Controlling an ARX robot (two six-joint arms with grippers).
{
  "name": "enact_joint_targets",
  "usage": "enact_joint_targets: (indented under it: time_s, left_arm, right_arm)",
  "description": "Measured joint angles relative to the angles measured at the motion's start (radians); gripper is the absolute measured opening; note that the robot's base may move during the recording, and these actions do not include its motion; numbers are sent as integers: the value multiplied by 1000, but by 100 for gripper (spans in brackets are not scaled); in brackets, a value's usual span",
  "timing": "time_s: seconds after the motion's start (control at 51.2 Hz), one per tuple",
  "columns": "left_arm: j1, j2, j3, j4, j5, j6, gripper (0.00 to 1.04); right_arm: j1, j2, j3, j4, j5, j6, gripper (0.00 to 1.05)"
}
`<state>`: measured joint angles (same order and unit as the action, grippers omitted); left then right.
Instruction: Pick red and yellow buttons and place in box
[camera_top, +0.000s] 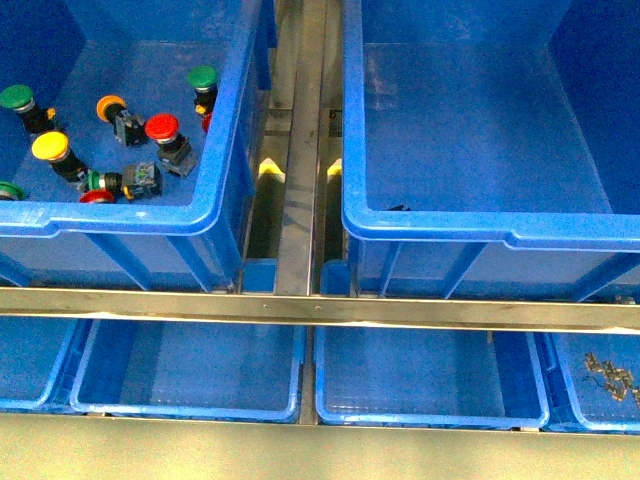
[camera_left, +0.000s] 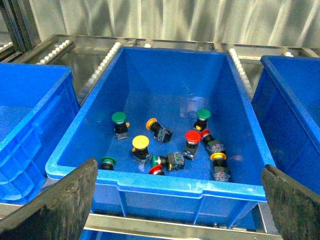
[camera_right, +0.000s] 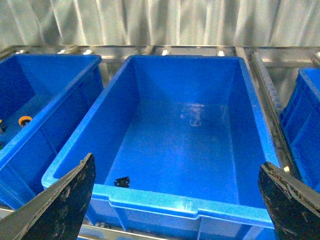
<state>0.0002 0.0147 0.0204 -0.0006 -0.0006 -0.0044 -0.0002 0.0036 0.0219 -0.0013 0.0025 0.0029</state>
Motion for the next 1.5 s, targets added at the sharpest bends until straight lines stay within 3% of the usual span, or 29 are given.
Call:
enact_joint_targets:
  time_s: [1.504]
  left_arm:
    - [0, 0, 0, 0, 0, 0, 97]
  right_arm:
    - [0, 0, 0, 0, 0, 0, 98]
